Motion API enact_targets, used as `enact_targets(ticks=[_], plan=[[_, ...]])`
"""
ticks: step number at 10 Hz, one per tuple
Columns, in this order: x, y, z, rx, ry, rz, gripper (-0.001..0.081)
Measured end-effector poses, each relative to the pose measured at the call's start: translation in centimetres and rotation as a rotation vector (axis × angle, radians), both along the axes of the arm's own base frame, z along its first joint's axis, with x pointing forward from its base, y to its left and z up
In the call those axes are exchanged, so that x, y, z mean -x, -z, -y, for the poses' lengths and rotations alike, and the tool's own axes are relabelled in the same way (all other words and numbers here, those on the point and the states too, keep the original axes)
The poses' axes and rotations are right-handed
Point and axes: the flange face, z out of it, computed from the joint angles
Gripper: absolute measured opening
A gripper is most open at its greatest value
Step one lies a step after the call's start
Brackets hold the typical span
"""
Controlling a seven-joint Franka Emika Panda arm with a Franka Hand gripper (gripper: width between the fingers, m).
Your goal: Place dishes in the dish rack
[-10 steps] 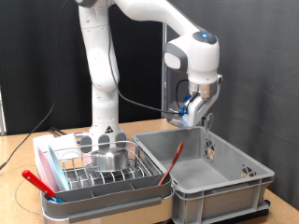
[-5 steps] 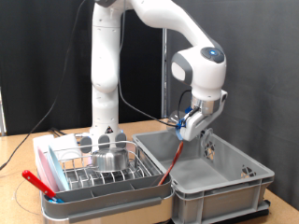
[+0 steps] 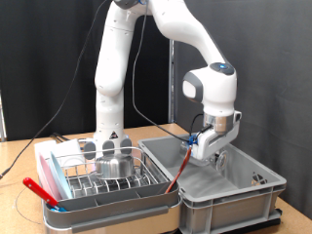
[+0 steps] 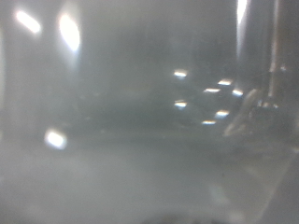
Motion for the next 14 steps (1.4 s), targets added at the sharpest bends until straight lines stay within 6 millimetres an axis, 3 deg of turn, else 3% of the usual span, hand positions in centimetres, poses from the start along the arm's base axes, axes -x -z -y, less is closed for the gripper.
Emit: enact_targets(ticks=[7,11,12,13,14], plan=[[-0.6,5.7,2.3,0.056,0.094,0.0,0.0106],[-0.8,7.1,2.3,0.029,0.115,0.027,0.0114],[-0.8,7.2,2.1,0.023,0.115,0.034,0.0308],[-0.9,7.1,2.0,0.014,0.114,0.046,0.0308],[-1.0,6.9,1.8,0.0,0.111,0.058,0.049]])
